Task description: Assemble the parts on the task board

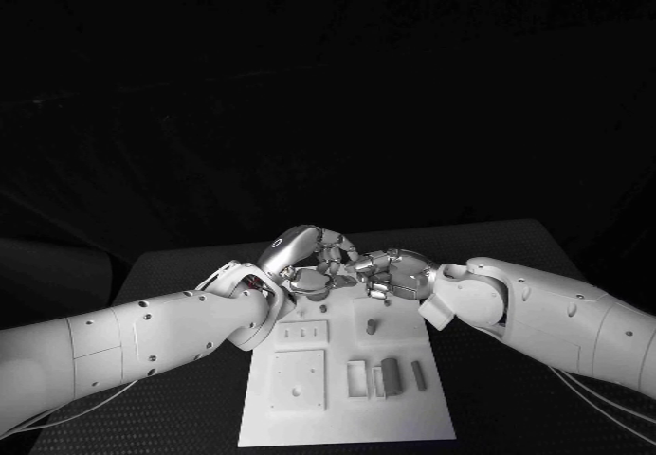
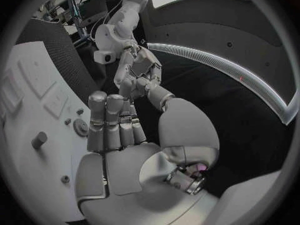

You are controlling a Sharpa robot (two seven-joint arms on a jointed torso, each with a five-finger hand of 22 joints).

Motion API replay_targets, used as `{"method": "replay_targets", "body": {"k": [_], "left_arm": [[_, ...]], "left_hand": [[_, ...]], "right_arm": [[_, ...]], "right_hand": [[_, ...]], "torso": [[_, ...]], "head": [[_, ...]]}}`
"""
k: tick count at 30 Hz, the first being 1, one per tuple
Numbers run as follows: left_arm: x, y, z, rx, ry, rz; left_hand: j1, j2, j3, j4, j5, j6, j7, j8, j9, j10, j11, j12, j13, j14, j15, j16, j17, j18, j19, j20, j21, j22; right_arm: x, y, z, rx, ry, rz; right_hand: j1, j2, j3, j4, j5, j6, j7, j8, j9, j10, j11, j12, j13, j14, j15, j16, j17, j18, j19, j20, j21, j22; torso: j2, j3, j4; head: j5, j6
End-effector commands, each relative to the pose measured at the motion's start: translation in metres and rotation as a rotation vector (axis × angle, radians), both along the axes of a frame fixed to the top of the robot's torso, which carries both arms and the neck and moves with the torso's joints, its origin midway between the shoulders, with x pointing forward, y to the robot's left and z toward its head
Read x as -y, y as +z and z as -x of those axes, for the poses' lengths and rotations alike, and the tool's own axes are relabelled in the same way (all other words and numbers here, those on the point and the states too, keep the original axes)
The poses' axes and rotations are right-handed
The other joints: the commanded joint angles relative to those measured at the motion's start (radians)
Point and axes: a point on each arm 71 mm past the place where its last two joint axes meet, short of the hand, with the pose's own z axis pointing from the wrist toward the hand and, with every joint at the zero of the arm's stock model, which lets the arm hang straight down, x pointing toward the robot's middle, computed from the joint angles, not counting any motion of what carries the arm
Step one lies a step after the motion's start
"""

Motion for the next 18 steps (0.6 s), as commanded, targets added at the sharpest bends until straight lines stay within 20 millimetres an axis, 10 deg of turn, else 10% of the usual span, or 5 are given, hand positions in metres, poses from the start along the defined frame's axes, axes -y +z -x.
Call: {"method": "replay_targets", "body": {"k": [1,18], "left_arm": [[0.0006,0.001,0.0001,0.008,0.012,0.001],[-0.0011,0.0003,-0.0011,-0.003,0.021,-0.002]], "left_hand": [[-0.001,0.01,0.001,0.001,0.001,0.018,-0.003,0.009,0.008,0.001,-0.012,0.013,0.007,0.001,-0.011,0.02,-0.012,0.044,-0.001,-0.009,0.02,0.027],[-0.001,0.043,0.023,0.001,0.0,0.057,-0.017,0.02,0.035,0.004,-0.026,0.036,0.011,-0.006,-0.024,0.073,-0.062,0.042,-0.008,-0.021,0.066,0.025]], "right_arm": [[-0.0032,0.0011,0.0021,-0.001,0.026,-0.023],[-0.0037,0.0006,0.0024,-0.001,0.039,-0.021]], "right_hand": [[-0.002,0.01,-0.002,-0.006,0.003,0.038,0.021,0.005,0.04,0.01,0.0,-0.004,-0.002,-0.018,-0.008,-0.006,-0.001,0.055,-0.006,0.001,-0.003,0.015],[-0.002,0.01,-0.002,-0.007,0.003,0.038,0.021,0.005,0.041,0.01,0.0,-0.006,-0.003,-0.02,-0.007,-0.007,0.0,0.055,-0.007,0.002,-0.004,0.015]], "torso": [[0.001,-0.0002,-0.0009],[0.0,-0.0017,0.0004]], "head": [[-0.002,-0.001],[-0.001,-0.009]]}}
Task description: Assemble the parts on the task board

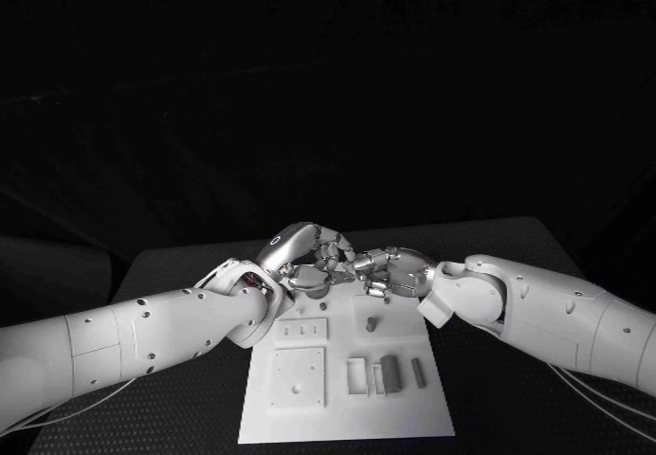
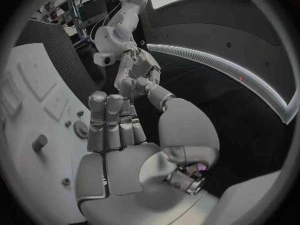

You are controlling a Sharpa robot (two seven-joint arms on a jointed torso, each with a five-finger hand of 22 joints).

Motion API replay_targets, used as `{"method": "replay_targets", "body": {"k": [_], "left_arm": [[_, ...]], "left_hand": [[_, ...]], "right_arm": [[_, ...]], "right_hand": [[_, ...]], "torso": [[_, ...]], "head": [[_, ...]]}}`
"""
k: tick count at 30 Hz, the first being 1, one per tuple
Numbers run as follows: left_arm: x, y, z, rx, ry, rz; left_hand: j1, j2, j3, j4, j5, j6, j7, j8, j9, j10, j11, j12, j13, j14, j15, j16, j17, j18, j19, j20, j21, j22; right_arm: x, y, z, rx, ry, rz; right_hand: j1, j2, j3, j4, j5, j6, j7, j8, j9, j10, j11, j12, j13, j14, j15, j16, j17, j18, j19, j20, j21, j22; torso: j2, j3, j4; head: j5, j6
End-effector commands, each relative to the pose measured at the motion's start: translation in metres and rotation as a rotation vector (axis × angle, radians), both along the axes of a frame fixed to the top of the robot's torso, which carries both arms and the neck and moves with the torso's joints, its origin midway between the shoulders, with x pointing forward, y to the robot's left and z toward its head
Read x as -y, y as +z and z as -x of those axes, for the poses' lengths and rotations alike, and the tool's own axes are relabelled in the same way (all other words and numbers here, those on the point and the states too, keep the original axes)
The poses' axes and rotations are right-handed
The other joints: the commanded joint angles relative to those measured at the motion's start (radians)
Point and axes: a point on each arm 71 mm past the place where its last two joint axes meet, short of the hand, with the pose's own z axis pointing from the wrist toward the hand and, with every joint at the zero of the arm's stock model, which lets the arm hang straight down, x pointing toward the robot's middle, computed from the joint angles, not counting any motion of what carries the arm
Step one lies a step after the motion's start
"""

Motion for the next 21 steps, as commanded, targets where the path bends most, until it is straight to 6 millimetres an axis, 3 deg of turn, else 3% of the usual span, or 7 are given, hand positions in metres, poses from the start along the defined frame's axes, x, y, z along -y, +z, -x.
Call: {"method": "replay_targets", "body": {"k": [1,11,21], "left_arm": [[0.0007,0.0008,0.0001,0.004,0.003,0.002],[-0.0006,0.0006,-0.001,-0.009,0.012,0.011],[0.0,-0.0002,-0.0005,-0.027,-0.003,0.011]], "left_hand": [[-0.001,0.017,0.008,-0.001,0.0,0.008,0.0,0.004,0.003,-0.002,-0.008,0.006,0.0,-0.003,-0.009,0.008,-0.006,0.042,-0.003,-0.008,0.008,0.025],[-0.018,0.061,0.017,-0.001,0.0,0.002,0.002,-0.009,0.01,-0.007,-0.006,0.011,-0.002,-0.014,-0.009,0.031,-0.036,0.04,-0.013,-0.011,0.021,0.024],[-0.056,0.122,0.024,0.002,0.0,0.013,0.001,-0.018,0.016,-0.018,-0.007,0.019,-0.001,-0.031,-0.008,0.058,-0.065,0.039,-0.025,-0.011,0.035,0.024]], "right_arm": [[-0.002,0.0006,0.0018,0.0,0.029,-0.016],[-0.0025,0.0002,0.003,0.003,0.047,-0.006],[0.0027,-0.0027,-0.0008,0.016,0.045,0.029]], "right_hand": [[-0.004,0.011,0.0,-0.005,0.004,0.038,0.021,0.005,0.041,0.005,0.0,-0.006,-0.001,-0.015,-0.009,-0.007,0.0,0.055,-0.007,0.002,-0.004,0.015],[-0.004,0.011,0.0,-0.005,0.004,0.039,0.021,0.005,0.041,0.006,0.0,-0.007,-0.002,-0.017,-0.009,-0.007,0.0,0.055,-0.008,0.003,-0.004,0.015],[-0.005,0.011,-0.001,-0.004,0.004,0.039,0.021,0.005,0.042,0.006,0.0,-0.008,-0.003,-0.019,-0.009,-0.009,0.0,0.055,-0.01,0.004,-0.005,0.015]], "torso": [[0.0,-0.0001,-0.0005],[0.0,-0.0001,-0.0003],[0.0,0.0,-0.0006]], "head": [[0.001,-0.001],[0.002,-0.002],[0.005,-0.003]]}}
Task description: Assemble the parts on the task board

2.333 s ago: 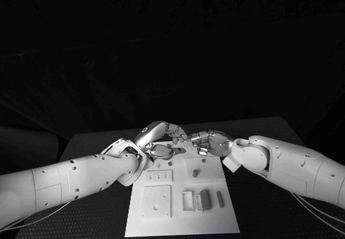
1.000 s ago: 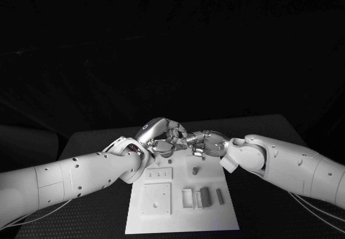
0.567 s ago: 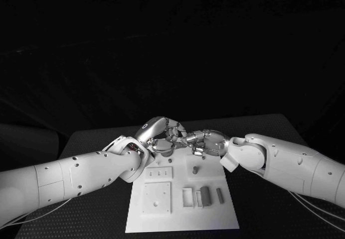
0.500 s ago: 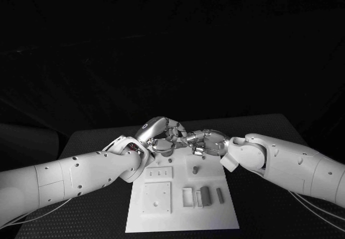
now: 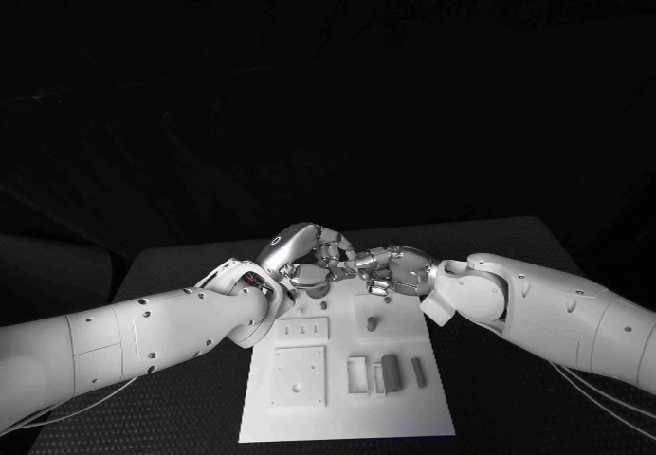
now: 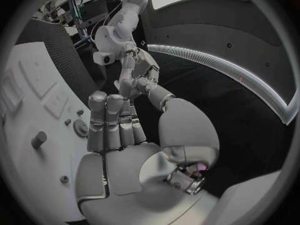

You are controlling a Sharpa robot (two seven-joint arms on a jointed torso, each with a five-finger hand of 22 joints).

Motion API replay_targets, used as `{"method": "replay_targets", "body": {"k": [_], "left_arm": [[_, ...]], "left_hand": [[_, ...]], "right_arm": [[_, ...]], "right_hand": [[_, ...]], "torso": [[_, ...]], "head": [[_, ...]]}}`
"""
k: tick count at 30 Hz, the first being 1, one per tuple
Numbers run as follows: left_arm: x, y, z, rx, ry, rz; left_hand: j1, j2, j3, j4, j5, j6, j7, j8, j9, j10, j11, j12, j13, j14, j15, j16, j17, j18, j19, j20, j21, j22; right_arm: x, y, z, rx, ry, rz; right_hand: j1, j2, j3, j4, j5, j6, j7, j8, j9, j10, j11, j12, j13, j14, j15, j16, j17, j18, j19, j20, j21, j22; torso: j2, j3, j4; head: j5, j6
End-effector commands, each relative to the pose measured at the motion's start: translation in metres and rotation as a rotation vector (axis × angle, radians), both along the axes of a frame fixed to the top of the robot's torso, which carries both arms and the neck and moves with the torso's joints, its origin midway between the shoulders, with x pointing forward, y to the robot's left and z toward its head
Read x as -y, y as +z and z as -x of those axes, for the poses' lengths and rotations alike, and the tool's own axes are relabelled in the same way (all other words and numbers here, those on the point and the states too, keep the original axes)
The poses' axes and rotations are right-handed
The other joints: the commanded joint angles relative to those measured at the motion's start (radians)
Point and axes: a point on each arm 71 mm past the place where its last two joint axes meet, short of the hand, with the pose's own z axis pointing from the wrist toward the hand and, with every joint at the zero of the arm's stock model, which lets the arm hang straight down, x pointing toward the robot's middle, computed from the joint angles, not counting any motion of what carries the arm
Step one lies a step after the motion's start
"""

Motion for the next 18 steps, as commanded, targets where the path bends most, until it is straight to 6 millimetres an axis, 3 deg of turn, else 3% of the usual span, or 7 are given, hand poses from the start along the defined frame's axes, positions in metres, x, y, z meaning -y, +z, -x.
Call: {"method": "replay_targets", "body": {"k": [1,12,15,18], "left_arm": [[0.001,0.0016,-0.0005,-0.019,-0.006,0.013],[0.0002,0.0009,-0.0001,-0.049,-0.009,0.024],[-0.0008,0.0004,-0.0009,-0.055,-0.004,0.021],[-0.0008,-0.0002,-0.0012,-0.064,-0.003,0.018]], "left_hand": [[-0.005,0.022,0.006,0.0,0.002,0.006,0.002,-0.004,0.001,-0.009,0.003,0.006,0.0,-0.008,-0.001,0.008,-0.006,0.039,-0.007,0.001,0.006,0.025],[-0.033,0.065,0.014,0.003,0.002,-0.007,0.009,-0.025,0.002,-0.025,0.009,0.01,-0.001,-0.03,0.004,0.029,-0.036,0.038,-0.024,0.006,0.015,0.024],[-0.037,0.073,0.016,0.003,0.002,-0.008,0.009,-0.027,0.003,-0.026,0.009,0.011,-0.002,-0.032,0.004,0.033,-0.041,0.039,-0.026,0.006,0.016,0.024],[-0.037,0.078,0.019,0.002,0.003,-0.007,0.008,-0.028,0.004,-0.026,0.009,0.012,-0.002,-0.033,0.004,0.036,-0.044,0.039,-0.027,0.006,0.017,0.024]], "right_arm": [[-0.0004,-0.003,0.002,0.009,0.04,0.025],[-0.0032,-0.0032,0.0027,0.016,0.054,0.03],[-0.0036,-0.0031,0.003,0.016,0.057,0.031],[-0.0035,-0.0033,0.003,0.02,0.059,0.035]], "right_hand": [[-0.001,0.006,0.002,-0.002,0.003,0.039,0.021,0.004,0.042,0.007,0.0,-0.004,-0.002,-0.019,-0.008,-0.005,0.0,0.051,-0.006,0.001,-0.006,0.014],[-0.002,0.006,0.002,0.0,0.003,0.038,0.022,0.004,0.042,0.007,0.0,-0.006,-0.003,-0.02,-0.008,-0.005,0.0,0.051,-0.007,0.002,-0.006,0.014],[-0.002,0.006,0.002,0.0,0.003,0.038,0.022,0.004,0.042,0.007,0.0,-0.006,-0.003,-0.02,-0.008,-0.005,0.0,0.051,-0.007,0.002,-0.006,0.014],[-0.002,0.007,0.002,0.0,0.003,0.038,0.022,0.003,0.042,0.007,0.0,-0.006,-0.003,-0.02,-0.008,-0.006,0.0,0.051,-0.007,0.002,-0.007,0.014]], "torso": [[0.0,0.0005,-0.0006],[0.0,0.0002,0.0001],[-0.001,0.0005,-0.0004],[0.0,0.0008,0.0006]], "head": [[0.002,0.0],[0.003,-0.014],[0.017,-0.022],[0.019,-0.026]]}}
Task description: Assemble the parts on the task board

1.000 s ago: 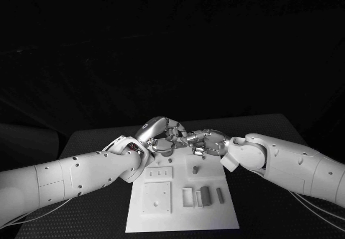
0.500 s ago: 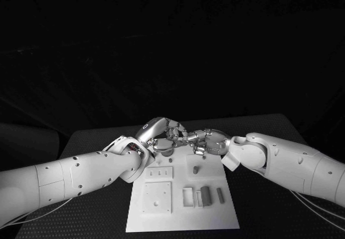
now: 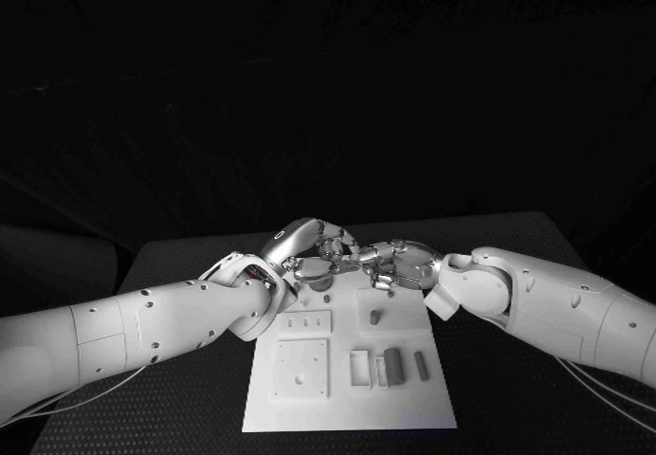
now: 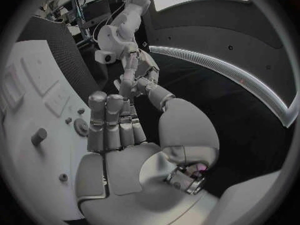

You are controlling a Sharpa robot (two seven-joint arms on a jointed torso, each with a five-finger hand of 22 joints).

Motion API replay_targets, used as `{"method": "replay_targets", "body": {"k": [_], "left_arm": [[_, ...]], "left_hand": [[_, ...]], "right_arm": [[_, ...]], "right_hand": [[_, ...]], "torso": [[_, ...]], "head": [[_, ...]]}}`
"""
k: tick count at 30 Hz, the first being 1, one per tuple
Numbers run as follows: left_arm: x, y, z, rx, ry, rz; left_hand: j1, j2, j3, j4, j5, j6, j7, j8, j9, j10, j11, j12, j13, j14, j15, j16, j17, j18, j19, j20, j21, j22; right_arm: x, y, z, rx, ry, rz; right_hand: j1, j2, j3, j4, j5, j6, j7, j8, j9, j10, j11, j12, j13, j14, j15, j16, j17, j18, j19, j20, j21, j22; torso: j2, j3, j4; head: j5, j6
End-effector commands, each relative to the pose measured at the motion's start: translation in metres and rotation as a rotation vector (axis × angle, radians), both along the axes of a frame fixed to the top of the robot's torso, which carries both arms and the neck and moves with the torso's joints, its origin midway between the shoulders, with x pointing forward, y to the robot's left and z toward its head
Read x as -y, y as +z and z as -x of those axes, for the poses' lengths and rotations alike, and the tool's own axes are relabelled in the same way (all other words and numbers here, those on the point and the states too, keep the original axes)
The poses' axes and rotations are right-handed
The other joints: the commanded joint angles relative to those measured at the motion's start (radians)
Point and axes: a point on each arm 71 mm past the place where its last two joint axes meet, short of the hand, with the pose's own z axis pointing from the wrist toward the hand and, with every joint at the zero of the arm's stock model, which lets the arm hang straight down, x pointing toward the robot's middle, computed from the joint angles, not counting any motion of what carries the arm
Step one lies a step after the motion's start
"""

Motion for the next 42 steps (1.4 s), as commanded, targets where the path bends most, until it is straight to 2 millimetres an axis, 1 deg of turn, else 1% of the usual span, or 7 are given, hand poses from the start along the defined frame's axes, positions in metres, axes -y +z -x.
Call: {"method": "replay_targets", "body": {"k": [1,14,20,25,26,32,42], "left_arm": [[0.001,0.002,-0.002,-0.024,0.003,0.01],[0.003,0.0,-0.001,-0.06,-0.01,-0.003],[0.003,-0.002,-0.001,-0.088,-0.009,-0.005],[0.002,-0.003,-0.002,-0.109,-0.002,-0.002],[0.002,-0.003,-0.002,-0.122,0.004,0.003],[-0.004,-0.007,-0.007,-0.222,0.051,0.038],[-0.023,-0.021,-0.018,-0.505,0.197,0.147]], "left_hand": [[0.0,0.014,0.006,-0.001,0.004,0.003,0.008,-0.002,0.003,-0.007,-0.003,0.006,-0.001,-0.009,0.0,0.005,-0.002,0.039,-0.009,-0.001,0.005,0.024],[-0.008,0.038,0.077,0.01,0.002,0.015,0.006,0.0,0.018,-0.008,-0.004,0.005,-0.011,-0.021,0.0,0.027,-0.036,0.039,-0.015,0.0,0.013,0.023],[-0.026,0.037,0.116,0.006,0.002,0.027,0.002,0.005,0.029,-0.002,-0.008,0.009,-0.014,-0.021,-0.004,0.044,-0.052,0.04,-0.012,-0.003,0.021,0.023],[-0.069,0.029,0.163,-0.005,0.096,0.042,-0.005,0.007,0.043,0.007,-0.014,0.019,-0.016,-0.021,-0.01,0.075,-0.081,0.04,-0.005,-0.009,0.038,0.024],[-0.074,0.028,0.167,-0.006,0.107,0.044,-0.006,0.008,0.045,0.008,-0.015,0.022,-0.016,-0.021,-0.011,0.08,-0.085,0.041,-0.004,-0.01,0.041,0.024],[-0.096,0.025,0.175,-0.008,0.178,0.055,-0.011,0.012,0.057,0.018,-0.021,0.035,-0.014,-0.017,-0.017,0.105,-0.1,0.042,0.003,-0.016,0.058,0.024],[-0.135,0.019,0.19,-0.008,0.245,0.066,-0.017,0.015,0.068,0.021,-0.026,0.045,-0.012,-0.018,-0.023,0.126,-0.121,0.043,0.005,-0.021,0.074,0.023]], "right_arm": [[-0.004,-0.003,0.004,0.005,0.048,0.018],[-0.002,-0.004,0.002,0.017,0.029,0.045],[0.0,-0.006,0.0,0.025,0.015,0.072],[0.004,-0.008,-0.002,0.041,0.004,0.108],[0.005,-0.008,-0.003,0.046,-0.004,0.118],[0.013,-0.01,-0.007,0.073,-0.032,0.166],[0.03,-0.012,-0.013,0.092,-0.095,0.206]], "right_hand": [[-0.002,0.007,0.004,0.001,0.003,0.038,0.022,0.003,0.042,0.008,0.001,-0.006,-0.001,-0.017,-0.012,-0.006,0.0,0.05,-0.007,0.002,-0.007,0.014],[-0.003,0.006,0.003,0.002,0.003,0.038,0.022,0.003,0.042,0.009,0.002,-0.007,-0.002,-0.018,-0.012,-0.006,0.0,0.05,-0.008,0.002,-0.007,0.014],[-0.015,-0.013,-0.002,0.012,0.003,0.025,0.028,-0.007,0.04,-0.003,0.007,-0.017,-0.008,-0.024,-0.009,-0.008,0.001,0.05,-0.011,0.006,-0.011,0.013],[-0.017,-0.017,-0.002,0.014,0.003,0.022,0.029,-0.01,0.039,-0.007,0.009,-0.019,-0.009,-0.026,-0.008,-0.008,0.002,0.05,-0.012,0.006,-0.011,0.013],[-0.059,-0.055,-0.021,0.034,0.003,-0.008,0.043,-0.028,0.032,-0.037,0.019,-0.035,-0.015,-0.04,0.003,-0.013,0.001,0.048,-0.022,0.011,-0.018,0.011],[-0.136,-0.091,-0.095,0.052,0.0,-0.055,0.066,-0.054,0.025,-0.089,0.044,-0.057,-0.025,-0.079,0.025,-0.01,0.011,0.05,-0.052,0.022,-0.031,0.013],[-0.182,-0.113,-0.126,0.081,0.003,-0.085,0.078,-0.07,0.023,-0.12,0.056,-0.068,-0.033,-0.104,0.037,-0.01,0.013,0.05,-0.071,0.027,-0.044,0.011]], "torso": [[0.0,-0.0001,0.0011],[0.0,-0.0001,0.0004],[-0.001,0.0003,0.0006],[0.0,0.0002,0.0002],[0.0,0.0002,0.0002],[-0.001,0.0005,0.0],[-0.001,0.0007,0.0007]], "head": [[0.005,-0.006],[0.005,-0.009],[0.003,-0.01],[0.003,-0.011],[0.003,-0.011],[0.003,-0.01],[0.005,-0.009]]}}
